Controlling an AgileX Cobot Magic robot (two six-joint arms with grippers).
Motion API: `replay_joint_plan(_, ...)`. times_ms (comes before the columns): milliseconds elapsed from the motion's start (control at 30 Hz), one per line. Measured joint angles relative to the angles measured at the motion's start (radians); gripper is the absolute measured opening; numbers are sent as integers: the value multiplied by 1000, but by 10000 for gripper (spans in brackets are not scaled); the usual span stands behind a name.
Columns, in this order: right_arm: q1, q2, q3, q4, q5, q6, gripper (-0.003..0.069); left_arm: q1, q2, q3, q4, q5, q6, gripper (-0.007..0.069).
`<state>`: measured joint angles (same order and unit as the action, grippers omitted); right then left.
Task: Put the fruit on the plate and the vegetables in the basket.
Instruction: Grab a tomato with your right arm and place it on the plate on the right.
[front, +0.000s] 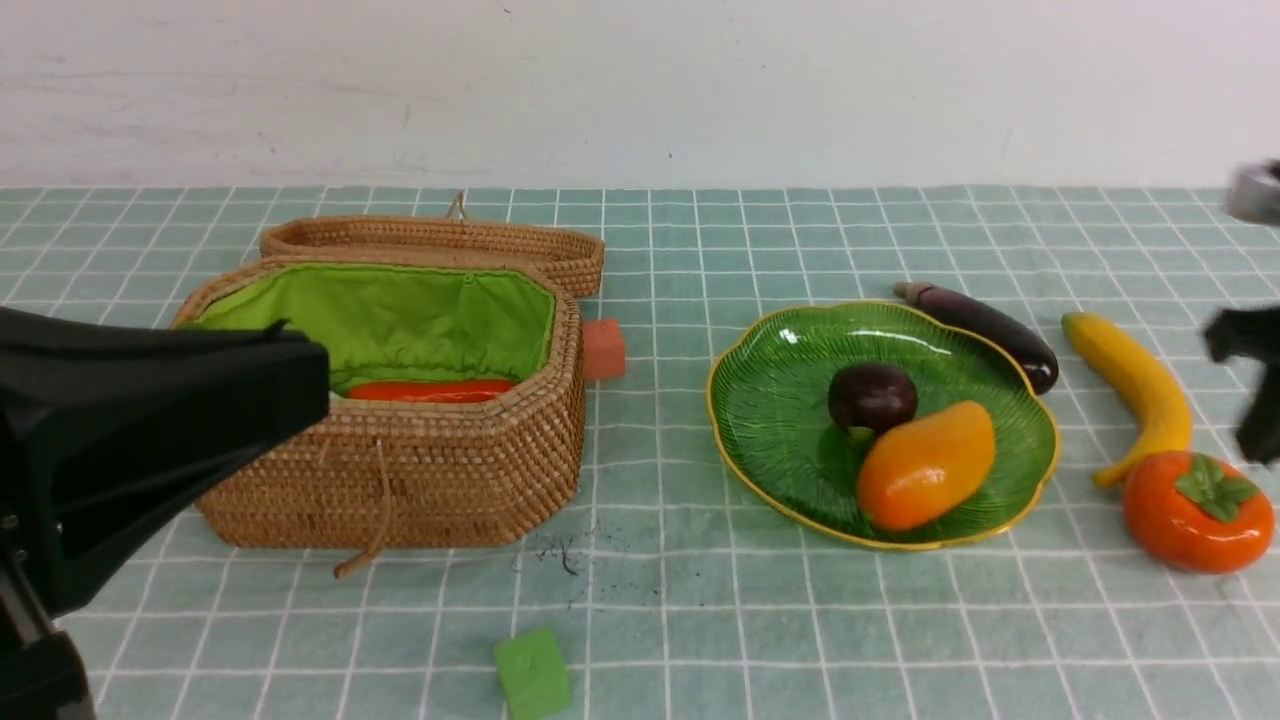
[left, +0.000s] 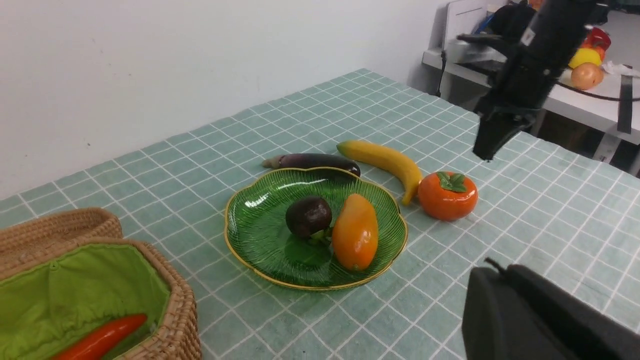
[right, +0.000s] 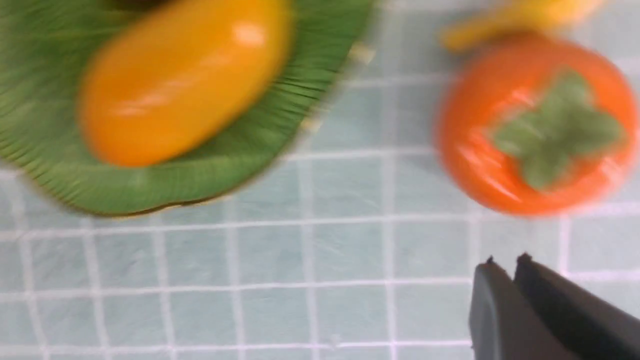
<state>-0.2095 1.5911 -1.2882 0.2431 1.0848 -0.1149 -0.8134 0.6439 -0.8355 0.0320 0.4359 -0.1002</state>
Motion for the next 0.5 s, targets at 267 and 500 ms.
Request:
replay_joint_plan(267, -145, 63, 132, 153, -198, -59, 337, 0, 22, 0, -1, 2, 0, -10)
replay_joint_plan(500, -149, 205, 137, 269, -373, -225, 670, 0, 37, 0, -3, 2, -2, -5)
